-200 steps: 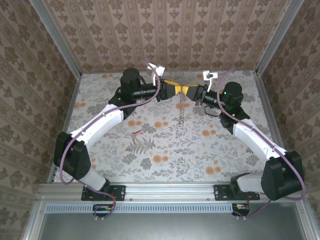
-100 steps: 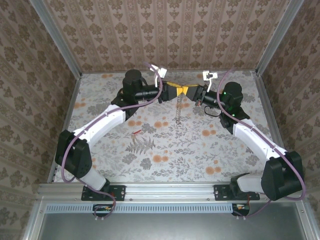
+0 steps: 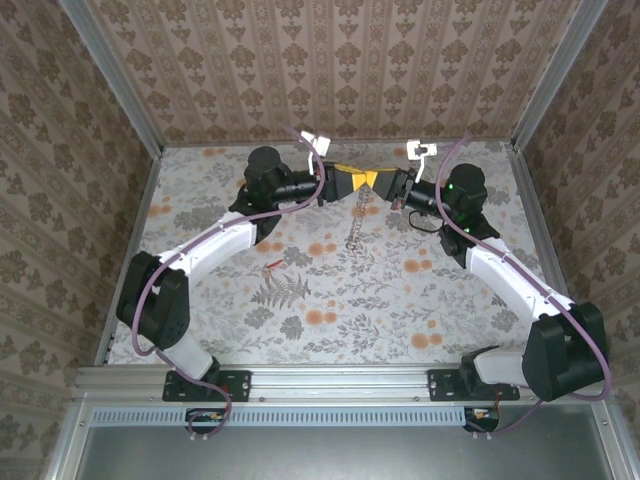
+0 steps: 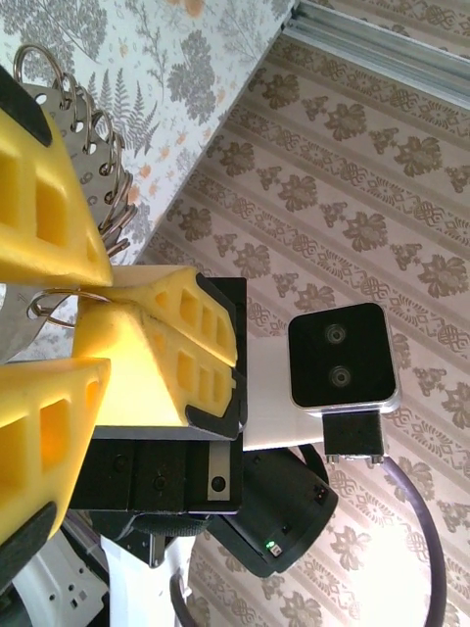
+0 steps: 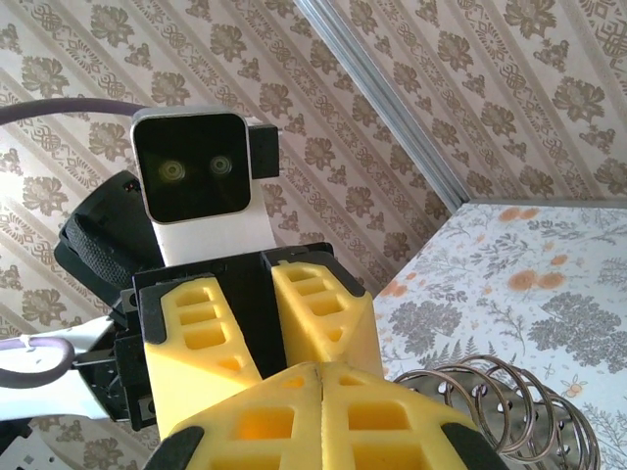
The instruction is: Put the keys on the keyring
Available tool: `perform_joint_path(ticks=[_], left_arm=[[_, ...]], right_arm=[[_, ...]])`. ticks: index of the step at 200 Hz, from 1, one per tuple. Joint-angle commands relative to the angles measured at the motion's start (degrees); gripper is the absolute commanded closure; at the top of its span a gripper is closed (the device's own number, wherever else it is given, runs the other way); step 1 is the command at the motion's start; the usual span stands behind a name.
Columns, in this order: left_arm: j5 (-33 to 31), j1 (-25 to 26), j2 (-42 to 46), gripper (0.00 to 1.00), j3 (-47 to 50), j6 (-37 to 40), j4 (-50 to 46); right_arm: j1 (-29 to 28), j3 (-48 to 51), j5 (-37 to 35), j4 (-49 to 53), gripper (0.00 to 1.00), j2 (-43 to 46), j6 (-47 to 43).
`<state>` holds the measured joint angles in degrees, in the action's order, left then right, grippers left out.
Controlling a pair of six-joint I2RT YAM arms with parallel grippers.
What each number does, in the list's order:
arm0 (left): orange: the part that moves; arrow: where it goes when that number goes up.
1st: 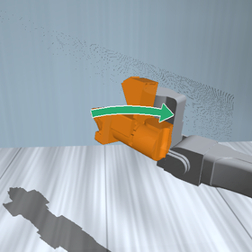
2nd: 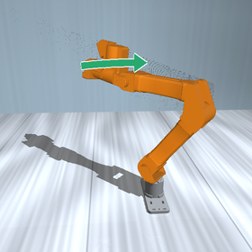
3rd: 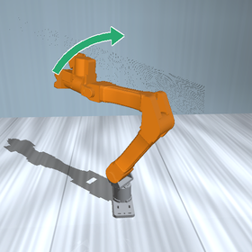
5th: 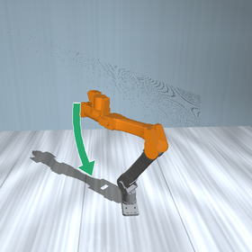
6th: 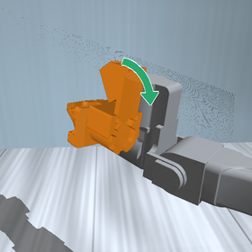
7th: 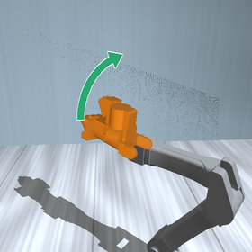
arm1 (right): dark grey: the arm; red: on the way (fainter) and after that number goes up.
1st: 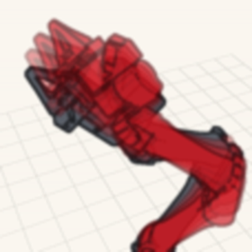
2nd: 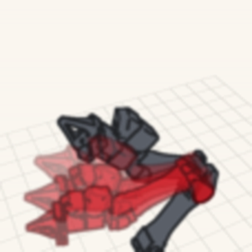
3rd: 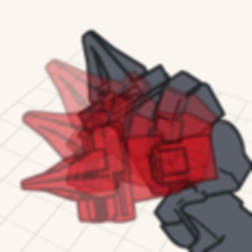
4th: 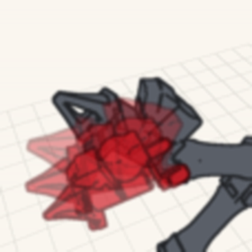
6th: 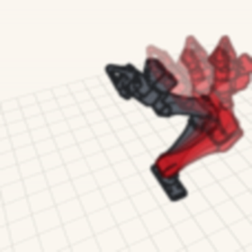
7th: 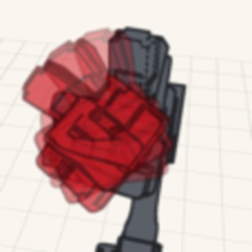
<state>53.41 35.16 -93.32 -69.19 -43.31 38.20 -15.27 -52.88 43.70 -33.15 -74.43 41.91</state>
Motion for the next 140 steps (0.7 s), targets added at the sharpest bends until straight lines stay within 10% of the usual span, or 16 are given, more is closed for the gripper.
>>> perform_joint_path(ticks=[1,140], left_arm=[[4.11,0.61,-0.48,0.75,0.62,-3.77,7.31],[5.96,0.64,-1.54,0.73,3.61,-9.07,17.25]], right_arm=[[-0.30,-1.26,-0.79,-3.35,1.00,-0.49,1.15],[-0.23,-2.00,-1.94,-3.32,1.00,-2.20,1.59]])
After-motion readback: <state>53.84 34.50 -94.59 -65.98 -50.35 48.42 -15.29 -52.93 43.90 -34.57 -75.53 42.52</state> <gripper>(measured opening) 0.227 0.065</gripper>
